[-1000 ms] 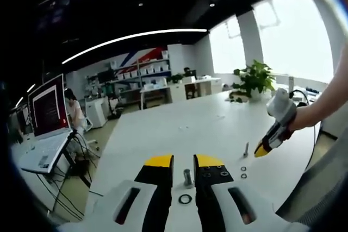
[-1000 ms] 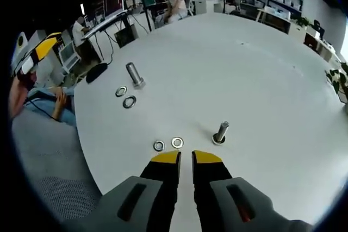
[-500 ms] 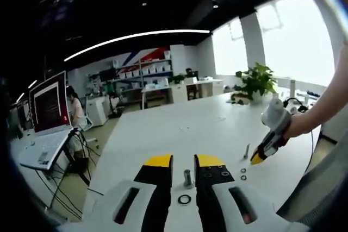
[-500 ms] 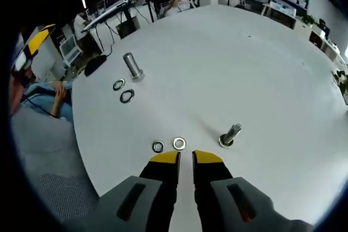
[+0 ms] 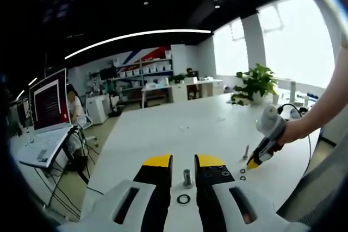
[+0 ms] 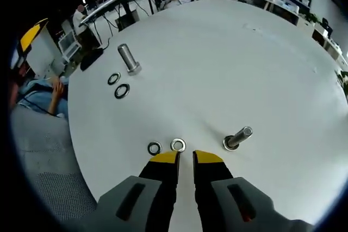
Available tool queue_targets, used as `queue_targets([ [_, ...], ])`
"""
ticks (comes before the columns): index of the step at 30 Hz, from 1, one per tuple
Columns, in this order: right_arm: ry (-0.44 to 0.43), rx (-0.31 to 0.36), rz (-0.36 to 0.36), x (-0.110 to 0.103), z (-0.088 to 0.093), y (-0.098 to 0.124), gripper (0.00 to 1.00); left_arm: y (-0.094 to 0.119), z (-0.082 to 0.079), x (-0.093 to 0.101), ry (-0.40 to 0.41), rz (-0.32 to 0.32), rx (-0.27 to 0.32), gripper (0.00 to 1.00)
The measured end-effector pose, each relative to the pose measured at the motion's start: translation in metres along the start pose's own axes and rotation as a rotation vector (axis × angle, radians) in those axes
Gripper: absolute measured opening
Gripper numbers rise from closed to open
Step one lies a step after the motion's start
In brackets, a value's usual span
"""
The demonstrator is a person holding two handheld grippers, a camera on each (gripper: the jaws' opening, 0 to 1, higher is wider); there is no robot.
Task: Place the washer onto the threaded stud by aligning its center hole with the stud, sliding it down to the base, and recovering from edge contact or off-axis alignment until the washer reaches the visible bottom stop.
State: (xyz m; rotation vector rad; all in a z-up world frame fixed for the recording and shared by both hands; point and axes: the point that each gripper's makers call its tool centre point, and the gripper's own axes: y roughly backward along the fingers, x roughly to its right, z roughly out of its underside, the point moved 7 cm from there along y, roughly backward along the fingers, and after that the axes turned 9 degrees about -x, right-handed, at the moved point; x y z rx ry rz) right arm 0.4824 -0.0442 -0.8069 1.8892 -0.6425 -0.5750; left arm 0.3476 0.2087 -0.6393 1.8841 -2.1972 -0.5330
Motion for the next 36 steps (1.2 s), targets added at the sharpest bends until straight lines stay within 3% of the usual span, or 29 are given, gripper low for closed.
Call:
queue_targets([
  [17, 0.071, -0.017, 0.021, -0.001, -0.007, -0.009, 0.13, -0.001, 0.001, 0.002, -0.003, 0.009, -0.008, 0.14],
  [34, 0.201, -0.028, 0.05, -0.002, -0.009, -0.011, 0.1, -0.002, 0.002, 0.002, -0.007, 0.014, -0.011, 0.14],
  [36, 0.249, -0.019, 0.046, -0.003, -0.009, -0.012, 0.07, -0.002, 0.003, 0.002, -0.01, 0.011, -0.016, 0.14],
])
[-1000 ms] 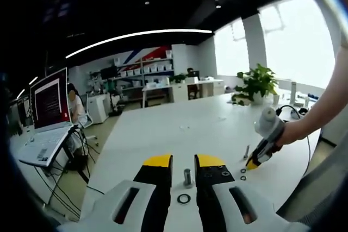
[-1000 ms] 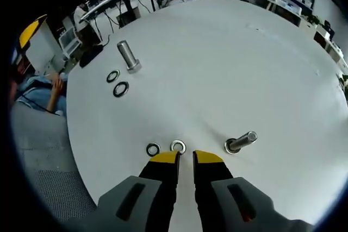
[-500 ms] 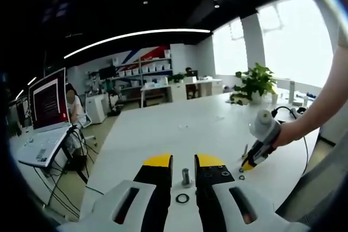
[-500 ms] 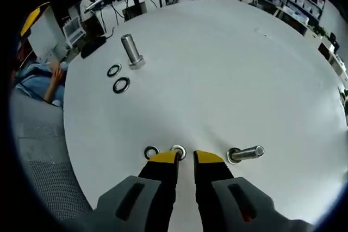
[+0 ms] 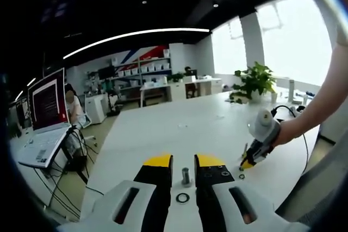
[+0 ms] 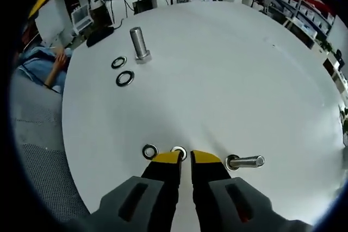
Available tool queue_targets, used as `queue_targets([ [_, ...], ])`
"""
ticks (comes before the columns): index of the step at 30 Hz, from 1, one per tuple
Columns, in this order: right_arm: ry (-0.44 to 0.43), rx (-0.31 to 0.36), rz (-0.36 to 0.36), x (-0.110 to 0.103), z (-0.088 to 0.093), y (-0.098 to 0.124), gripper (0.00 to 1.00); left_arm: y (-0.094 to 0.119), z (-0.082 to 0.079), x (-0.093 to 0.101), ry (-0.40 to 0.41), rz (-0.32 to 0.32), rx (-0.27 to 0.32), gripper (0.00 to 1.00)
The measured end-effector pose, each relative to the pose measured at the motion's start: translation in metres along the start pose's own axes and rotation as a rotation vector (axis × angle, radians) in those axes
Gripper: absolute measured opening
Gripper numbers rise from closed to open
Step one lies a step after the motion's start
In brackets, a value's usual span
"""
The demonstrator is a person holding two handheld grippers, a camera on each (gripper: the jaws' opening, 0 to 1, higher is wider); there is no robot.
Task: Place the washer onto the threaded stud by aligning its center hole with the stud, sliding it down to the base, and recovering from edge contact or off-axis alignment until the washer reaches the visible bottom stop.
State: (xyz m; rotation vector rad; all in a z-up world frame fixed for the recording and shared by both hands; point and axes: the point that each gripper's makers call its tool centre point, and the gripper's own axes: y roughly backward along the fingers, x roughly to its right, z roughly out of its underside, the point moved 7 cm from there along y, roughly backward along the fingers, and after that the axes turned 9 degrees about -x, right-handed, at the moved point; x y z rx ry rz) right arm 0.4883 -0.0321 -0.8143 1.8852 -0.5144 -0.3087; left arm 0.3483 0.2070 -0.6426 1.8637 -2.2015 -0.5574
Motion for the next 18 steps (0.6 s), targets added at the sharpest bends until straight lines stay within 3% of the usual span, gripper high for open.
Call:
queue_targets([
  [2, 0.037, 0.0, 0.004, -0.0013, 0.0003, -0.0002, 0.06, -0.0002, 0.0008, 0.0, -0.004, -0.003, -0.007, 0.13],
  [18, 0.025, 0.023, -0.007, -0.0019, 0.0025, 0.0004, 0.04, 0.0008, -0.0005, -0.0011, -0.004, -0.012, -0.002, 0.13],
])
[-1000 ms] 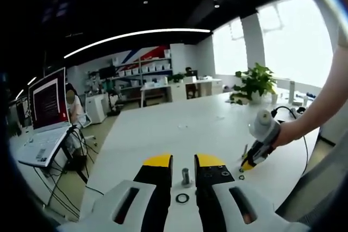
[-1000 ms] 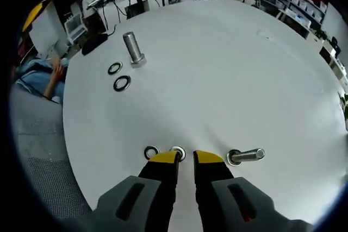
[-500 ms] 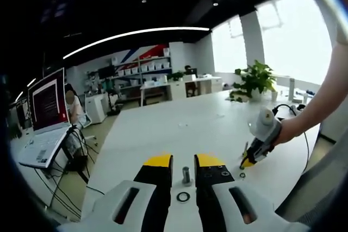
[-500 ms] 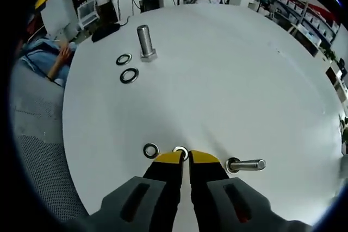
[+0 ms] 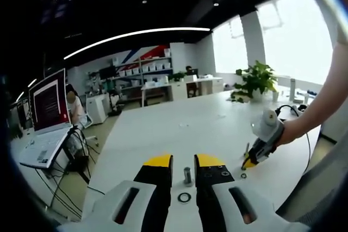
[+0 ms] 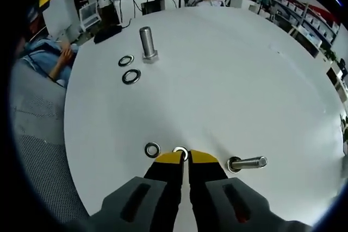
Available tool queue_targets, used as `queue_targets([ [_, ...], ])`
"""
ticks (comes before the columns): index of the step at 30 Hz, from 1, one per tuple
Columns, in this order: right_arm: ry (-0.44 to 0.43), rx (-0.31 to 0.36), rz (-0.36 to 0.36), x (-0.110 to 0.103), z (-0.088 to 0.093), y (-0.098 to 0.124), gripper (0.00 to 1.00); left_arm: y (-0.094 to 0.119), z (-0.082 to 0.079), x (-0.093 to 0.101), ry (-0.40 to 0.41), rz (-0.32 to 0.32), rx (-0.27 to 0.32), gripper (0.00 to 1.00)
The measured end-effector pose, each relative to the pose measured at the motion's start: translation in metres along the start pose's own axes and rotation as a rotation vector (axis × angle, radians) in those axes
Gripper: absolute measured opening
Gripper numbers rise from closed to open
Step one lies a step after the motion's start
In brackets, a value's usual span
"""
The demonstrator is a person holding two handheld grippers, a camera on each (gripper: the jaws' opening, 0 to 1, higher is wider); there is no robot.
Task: Place the washer onto the threaded stud by aligning its center hole with the stud, sliding it down to the base, and recovering from edge contact or off-axis alignment until the washer reaches the visible bottom stop.
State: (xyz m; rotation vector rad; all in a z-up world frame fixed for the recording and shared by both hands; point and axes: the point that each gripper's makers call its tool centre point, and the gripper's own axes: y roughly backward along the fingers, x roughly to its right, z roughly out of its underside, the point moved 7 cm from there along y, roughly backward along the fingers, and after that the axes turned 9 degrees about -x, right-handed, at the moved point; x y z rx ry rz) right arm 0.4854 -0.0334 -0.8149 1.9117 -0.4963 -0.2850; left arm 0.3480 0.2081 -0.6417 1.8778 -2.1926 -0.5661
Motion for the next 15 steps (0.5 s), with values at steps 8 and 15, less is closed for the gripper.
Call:
queue_targets([
  [8, -0.015, 0.002, 0.007, 0.0008, 0.0002, 0.0017, 0.04, 0.0, 0.0003, 0.0011, -0.002, 0.006, -0.001, 0.13],
  [15, -0.025, 0.018, 0.018, 0.0037, -0.001, 0.0067, 0.04, -0.001, 0.0007, 0.0028, -0.009, 0.014, -0.004, 0.13],
])
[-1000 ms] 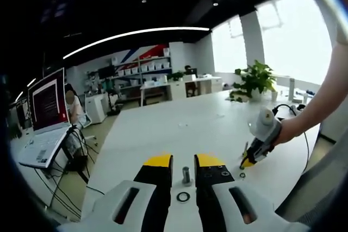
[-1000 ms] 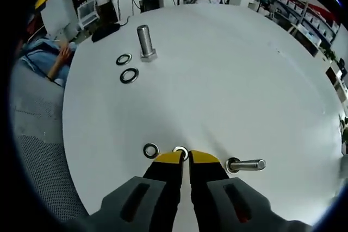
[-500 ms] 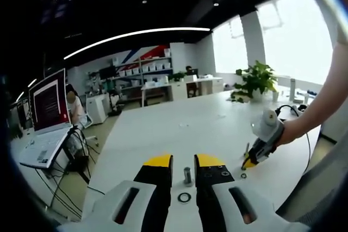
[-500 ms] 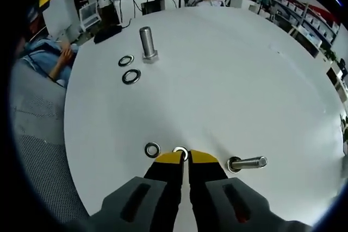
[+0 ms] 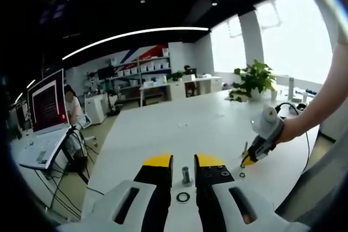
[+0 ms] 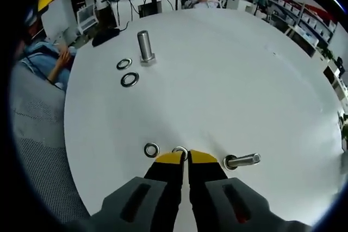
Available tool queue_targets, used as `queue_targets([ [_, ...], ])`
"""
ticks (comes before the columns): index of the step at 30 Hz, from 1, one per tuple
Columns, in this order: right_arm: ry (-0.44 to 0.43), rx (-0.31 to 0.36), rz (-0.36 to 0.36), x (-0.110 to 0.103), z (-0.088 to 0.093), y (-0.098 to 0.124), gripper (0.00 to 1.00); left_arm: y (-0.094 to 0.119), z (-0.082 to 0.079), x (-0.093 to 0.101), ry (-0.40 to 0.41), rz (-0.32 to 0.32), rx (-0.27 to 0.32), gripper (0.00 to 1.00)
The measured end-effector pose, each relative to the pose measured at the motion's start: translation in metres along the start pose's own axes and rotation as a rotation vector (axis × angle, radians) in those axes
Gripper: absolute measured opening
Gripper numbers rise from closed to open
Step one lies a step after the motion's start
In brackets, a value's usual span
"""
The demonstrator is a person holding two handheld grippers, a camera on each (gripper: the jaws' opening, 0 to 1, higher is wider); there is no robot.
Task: Place the washer onto the threaded stud by aligning its center hole with the stud, sliding it down to the base, and recovering from edge contact or off-axis alignment until the washer reaches the visible bottom stop.
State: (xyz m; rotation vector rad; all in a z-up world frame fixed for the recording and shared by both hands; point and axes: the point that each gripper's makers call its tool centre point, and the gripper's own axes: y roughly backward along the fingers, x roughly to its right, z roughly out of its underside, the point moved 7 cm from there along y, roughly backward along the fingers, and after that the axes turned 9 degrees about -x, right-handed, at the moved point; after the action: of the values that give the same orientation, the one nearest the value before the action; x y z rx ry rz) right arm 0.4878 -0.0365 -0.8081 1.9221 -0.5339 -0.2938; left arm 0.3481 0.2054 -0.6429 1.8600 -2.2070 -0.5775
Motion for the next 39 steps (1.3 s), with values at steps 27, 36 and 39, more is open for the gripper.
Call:
queue_targets([
  [27, -0.091, 0.061, 0.036, 0.011, 0.014, 0.032, 0.04, -0.001, 0.0, 0.003, -0.005, 0.021, -0.001, 0.13],
  [36, -0.148, 0.088, 0.066, 0.027, 0.019, 0.046, 0.04, -0.001, 0.001, 0.003, -0.016, 0.012, -0.009, 0.13],
  [39, -0.149, 0.087, 0.076, 0.031, 0.02, 0.047, 0.04, -0.001, 0.001, 0.002, -0.011, 0.011, -0.01, 0.13],
])
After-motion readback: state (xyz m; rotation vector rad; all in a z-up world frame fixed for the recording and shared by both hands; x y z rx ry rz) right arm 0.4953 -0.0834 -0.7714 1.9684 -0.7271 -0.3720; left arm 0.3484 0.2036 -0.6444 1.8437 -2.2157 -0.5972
